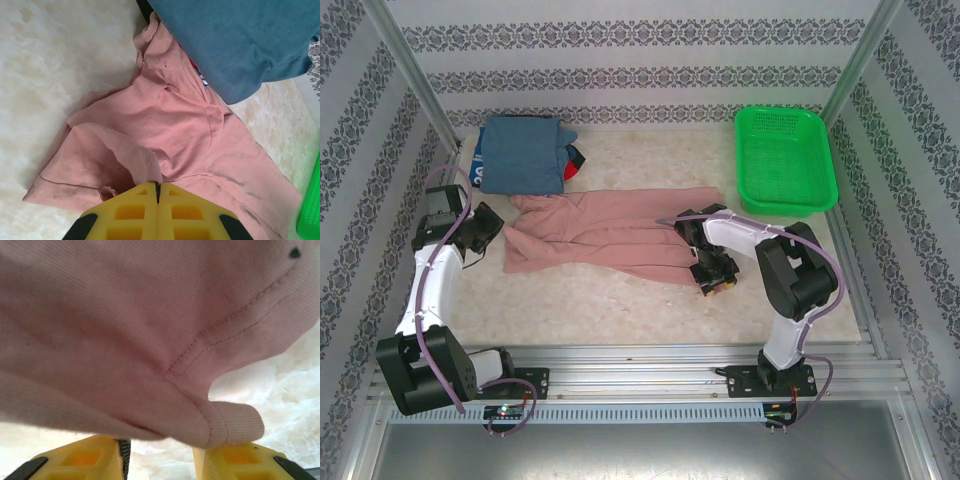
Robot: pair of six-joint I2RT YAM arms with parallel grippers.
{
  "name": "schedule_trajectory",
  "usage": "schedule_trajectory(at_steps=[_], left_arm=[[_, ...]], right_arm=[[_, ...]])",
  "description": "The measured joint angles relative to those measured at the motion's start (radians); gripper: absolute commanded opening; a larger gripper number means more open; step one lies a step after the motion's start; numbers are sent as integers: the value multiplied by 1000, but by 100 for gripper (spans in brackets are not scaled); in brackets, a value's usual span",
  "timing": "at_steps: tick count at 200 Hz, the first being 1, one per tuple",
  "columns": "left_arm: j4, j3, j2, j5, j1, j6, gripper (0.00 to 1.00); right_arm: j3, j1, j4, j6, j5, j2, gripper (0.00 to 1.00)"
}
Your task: Fold and stack the t-shirts
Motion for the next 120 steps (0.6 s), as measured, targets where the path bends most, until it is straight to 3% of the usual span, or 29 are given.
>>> schedule_trajectory(at_steps=[52,100,120], left_arm=[[0,-7,0,-4,0,0,0],[0,-7,0,-5,0,2,0],[-1,-7,0,-7,0,7,0]], right_arm=[[15,-1,0,0,44,55,25],[37,-21,-1,1,83,56,0],[38,-23,-6,-5,97,47,0]])
